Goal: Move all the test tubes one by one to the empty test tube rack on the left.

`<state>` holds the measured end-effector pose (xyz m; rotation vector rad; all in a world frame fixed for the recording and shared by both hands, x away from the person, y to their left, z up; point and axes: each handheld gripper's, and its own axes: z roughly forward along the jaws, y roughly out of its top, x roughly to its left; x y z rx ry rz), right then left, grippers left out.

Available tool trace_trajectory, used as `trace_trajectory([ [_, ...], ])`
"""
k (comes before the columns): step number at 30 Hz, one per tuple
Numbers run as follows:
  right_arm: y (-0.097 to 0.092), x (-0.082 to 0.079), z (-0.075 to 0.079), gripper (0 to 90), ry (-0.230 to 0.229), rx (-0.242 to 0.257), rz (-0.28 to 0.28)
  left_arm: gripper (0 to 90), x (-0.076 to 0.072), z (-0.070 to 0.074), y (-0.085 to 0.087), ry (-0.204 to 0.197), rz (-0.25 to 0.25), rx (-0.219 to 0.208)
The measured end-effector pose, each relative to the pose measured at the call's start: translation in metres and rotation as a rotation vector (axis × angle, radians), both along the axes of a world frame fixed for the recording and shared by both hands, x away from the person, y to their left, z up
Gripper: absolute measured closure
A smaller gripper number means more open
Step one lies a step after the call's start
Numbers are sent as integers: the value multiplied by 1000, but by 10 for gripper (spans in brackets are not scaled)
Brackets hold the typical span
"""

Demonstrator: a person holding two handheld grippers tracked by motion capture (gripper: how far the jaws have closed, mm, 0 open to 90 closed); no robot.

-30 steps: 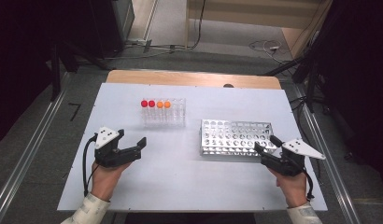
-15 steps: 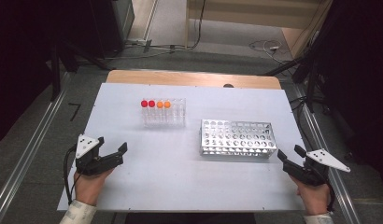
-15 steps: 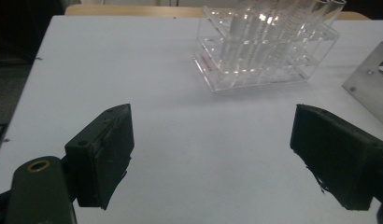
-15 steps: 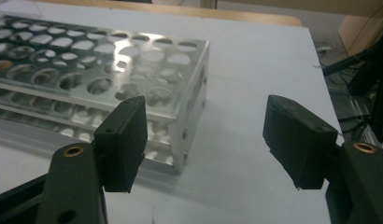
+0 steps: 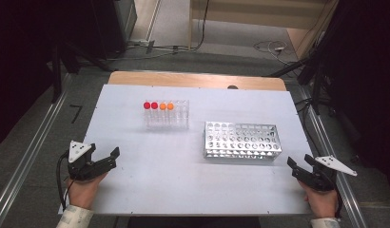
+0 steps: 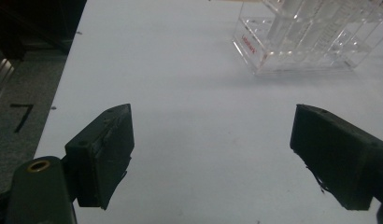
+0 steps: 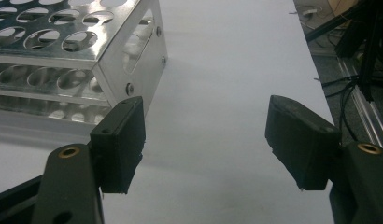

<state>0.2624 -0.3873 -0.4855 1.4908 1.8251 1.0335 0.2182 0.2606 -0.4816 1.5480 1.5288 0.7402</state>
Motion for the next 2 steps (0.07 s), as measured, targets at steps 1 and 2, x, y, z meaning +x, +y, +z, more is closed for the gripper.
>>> trace_trajectory([
  [1,0,0,0,265,1,2,-2,141,1,-1,1,7,1,2],
  [2,0,0,0,262,0,2,-4,141,1,-3,1,11,1,-2],
])
